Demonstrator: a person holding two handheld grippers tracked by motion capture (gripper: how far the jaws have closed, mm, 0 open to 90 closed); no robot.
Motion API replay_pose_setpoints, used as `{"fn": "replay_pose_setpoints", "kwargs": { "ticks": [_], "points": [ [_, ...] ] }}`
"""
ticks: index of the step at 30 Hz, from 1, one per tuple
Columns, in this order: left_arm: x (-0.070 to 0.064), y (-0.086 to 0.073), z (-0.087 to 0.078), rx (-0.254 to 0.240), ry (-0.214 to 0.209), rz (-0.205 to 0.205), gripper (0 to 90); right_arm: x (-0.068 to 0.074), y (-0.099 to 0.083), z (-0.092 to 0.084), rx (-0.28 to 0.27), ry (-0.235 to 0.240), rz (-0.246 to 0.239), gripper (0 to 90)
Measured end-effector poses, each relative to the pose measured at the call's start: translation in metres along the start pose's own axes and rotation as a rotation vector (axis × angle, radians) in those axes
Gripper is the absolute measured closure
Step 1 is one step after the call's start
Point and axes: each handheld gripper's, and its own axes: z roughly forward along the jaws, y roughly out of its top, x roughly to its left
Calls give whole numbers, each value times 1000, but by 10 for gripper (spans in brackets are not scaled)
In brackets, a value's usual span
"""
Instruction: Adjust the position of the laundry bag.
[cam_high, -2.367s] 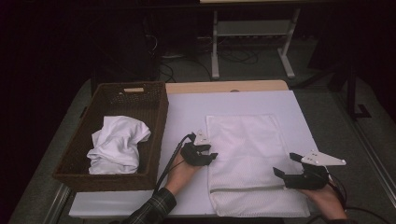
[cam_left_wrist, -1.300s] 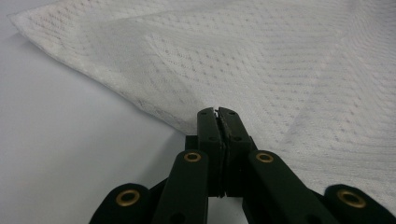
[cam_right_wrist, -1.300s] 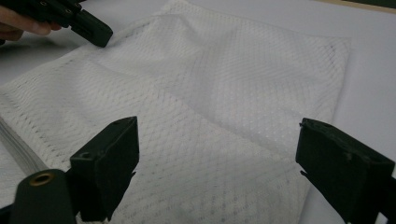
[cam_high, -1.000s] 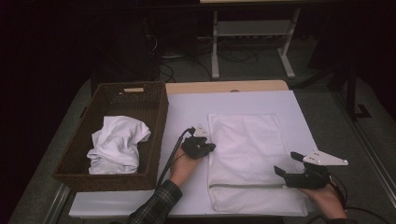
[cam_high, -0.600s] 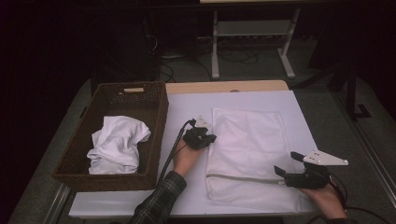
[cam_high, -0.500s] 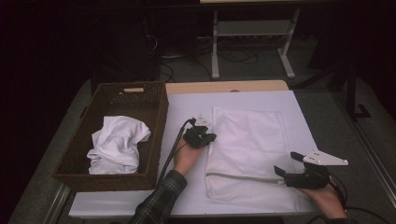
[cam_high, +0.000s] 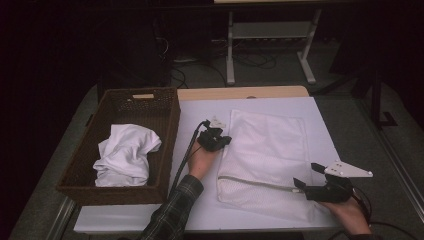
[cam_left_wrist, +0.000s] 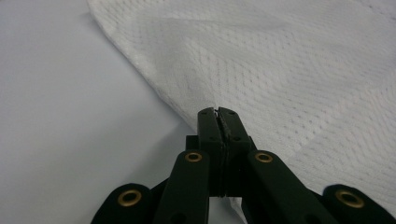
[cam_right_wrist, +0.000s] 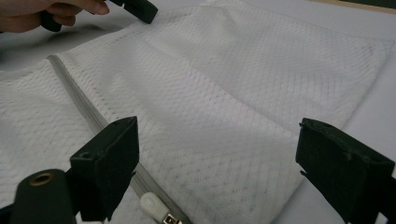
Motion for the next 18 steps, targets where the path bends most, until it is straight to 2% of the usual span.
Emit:
{"fn": "replay_pose_setpoints", "kwargs": {
  "ticks": [4,7,9,12,13,18],
  "points": [
    [5,1,1,-8,9,-17,892,0,0,0,2,1,-1,129],
    [6,1,2,-8,9,-15,892,0,0,0,2,1,0,129],
    [11,1,2,-13,18,-28,892,-1,0,1,3,0,-1,129],
    [11,1,2,-13,18,-28,892,-1,-1,1,3,1,0,129],
    [17,1,0,-21,37,-43,892,-1,-1,1,3,1,0,129],
    [23,0,-3,-23,52,-56,892,-1,-1,0,4,2,1,129]
  ]
}}
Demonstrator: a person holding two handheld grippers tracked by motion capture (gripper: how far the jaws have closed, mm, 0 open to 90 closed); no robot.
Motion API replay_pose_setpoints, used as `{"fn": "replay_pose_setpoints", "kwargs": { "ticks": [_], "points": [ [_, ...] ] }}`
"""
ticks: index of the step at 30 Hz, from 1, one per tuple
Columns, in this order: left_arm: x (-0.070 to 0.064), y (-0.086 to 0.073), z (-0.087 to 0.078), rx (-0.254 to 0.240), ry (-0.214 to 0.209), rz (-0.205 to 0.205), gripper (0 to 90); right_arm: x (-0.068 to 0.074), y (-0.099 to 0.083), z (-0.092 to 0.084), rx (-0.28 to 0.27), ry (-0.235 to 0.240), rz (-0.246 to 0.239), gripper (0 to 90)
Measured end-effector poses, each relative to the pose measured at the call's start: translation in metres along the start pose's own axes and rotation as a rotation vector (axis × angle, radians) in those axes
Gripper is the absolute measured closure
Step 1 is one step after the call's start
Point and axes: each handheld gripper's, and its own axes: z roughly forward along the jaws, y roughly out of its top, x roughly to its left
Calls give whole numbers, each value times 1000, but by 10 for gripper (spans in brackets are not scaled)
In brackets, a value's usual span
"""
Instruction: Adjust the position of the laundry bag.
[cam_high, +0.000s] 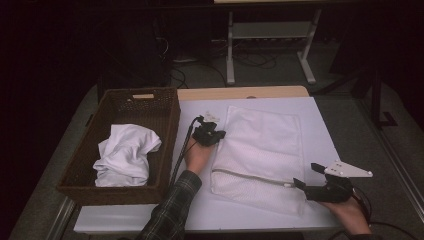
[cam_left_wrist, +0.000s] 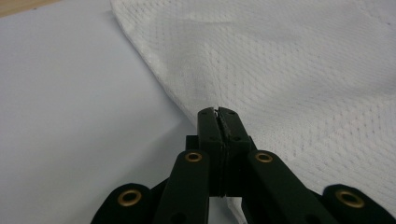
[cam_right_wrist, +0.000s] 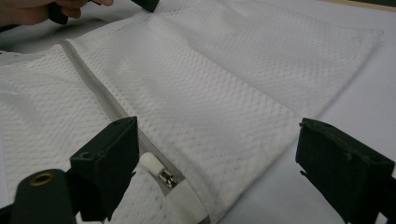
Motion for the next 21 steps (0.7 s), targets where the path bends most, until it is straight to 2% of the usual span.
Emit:
{"fn": "replay_pose_setpoints", "kwargs": {
  "ticks": [6,16,21],
  "points": [
    [8,-1,-4,0,24,-8,891,0,0,0,0,-1,-1,129],
    [16,-3,-9,-6,41,-25,891,0,0,0,1,0,-1,129],
    [18,-3,-10,5,73,-23,891,0,0,0,1,-1,-1,129]
  ]
}}
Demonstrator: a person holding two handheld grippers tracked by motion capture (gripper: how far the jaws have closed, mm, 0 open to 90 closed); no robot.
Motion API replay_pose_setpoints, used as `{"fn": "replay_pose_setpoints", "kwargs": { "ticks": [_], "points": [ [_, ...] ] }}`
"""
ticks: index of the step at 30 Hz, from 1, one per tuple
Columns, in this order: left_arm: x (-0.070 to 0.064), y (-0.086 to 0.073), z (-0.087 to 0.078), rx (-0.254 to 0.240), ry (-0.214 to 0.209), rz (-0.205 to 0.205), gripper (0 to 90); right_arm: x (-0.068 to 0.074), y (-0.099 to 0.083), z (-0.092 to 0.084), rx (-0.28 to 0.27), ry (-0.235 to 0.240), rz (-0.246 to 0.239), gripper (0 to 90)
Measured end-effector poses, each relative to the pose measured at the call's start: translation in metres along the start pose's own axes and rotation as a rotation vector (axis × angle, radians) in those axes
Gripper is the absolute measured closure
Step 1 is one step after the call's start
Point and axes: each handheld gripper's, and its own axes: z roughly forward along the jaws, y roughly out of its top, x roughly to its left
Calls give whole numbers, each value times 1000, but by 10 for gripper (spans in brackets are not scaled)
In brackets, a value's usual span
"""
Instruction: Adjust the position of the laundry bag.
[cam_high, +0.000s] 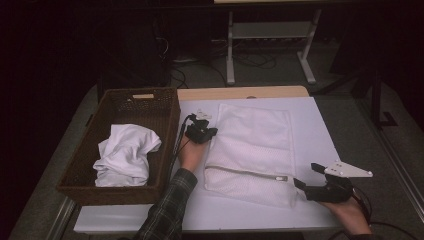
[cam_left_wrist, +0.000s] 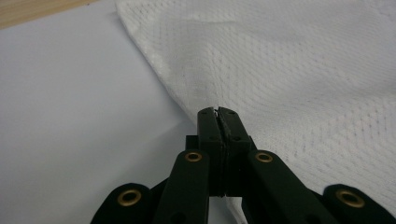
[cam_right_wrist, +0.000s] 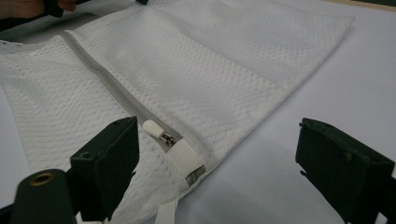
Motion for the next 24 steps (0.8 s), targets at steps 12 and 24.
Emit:
{"fn": "replay_pose_setpoints", "kwargs": {
  "ticks": [12,24],
  "points": [
    [-3,-1,-1,-2,28,-17,745,0,0,0,2,0,-2,130],
    [-18,-2,-15,0,-22,-24,311,0,0,2,11,0,-2,130]
  ]
}}
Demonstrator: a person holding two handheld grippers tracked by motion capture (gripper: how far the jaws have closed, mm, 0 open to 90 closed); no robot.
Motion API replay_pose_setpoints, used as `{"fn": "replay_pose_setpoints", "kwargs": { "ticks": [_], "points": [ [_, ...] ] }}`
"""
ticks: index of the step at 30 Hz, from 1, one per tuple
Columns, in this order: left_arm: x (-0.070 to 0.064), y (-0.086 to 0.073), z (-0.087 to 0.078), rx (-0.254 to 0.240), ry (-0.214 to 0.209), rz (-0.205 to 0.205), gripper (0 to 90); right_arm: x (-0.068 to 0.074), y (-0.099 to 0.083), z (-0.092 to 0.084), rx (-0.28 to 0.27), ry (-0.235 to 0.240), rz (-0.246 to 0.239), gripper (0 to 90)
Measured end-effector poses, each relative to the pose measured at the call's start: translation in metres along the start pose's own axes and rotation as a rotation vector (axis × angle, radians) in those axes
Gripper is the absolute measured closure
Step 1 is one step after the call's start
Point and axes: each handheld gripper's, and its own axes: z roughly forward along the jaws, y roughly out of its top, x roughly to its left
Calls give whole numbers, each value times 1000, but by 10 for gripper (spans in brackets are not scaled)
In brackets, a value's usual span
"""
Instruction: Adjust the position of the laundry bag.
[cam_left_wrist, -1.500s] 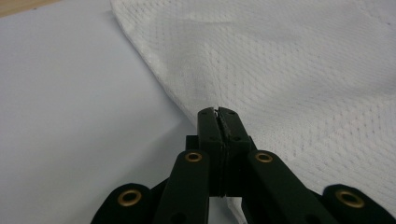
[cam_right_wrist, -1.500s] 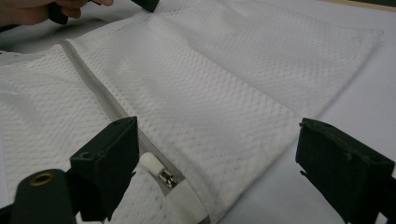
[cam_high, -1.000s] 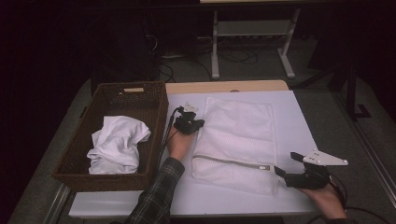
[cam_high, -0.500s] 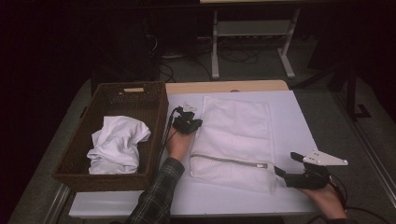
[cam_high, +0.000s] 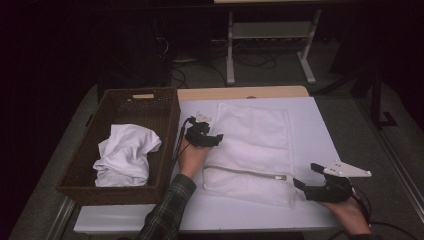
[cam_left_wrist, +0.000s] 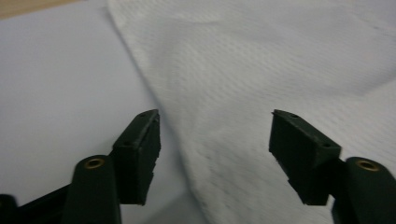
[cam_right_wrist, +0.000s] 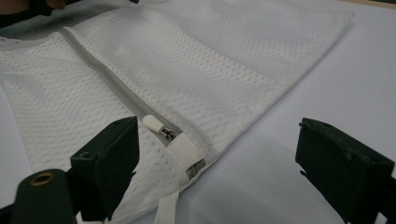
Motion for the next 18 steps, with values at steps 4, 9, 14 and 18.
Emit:
{"fn": "replay_pose_setpoints", "kwargs": {
  "ticks": [4,9,14,18],
  "points": [
    [-6,0,-7,1,-7,16,241,0,0,1,4,1,-2,130],
    [-17,-4,-16,13,-41,57,170,1,1,1,14,1,1,133],
    [-25,-9,-25,14,-72,71,132,1,1,2,17,1,3,134],
    [-29,-14,-30,15,-83,75,131,1,0,2,20,1,7,135]
  ]
}}
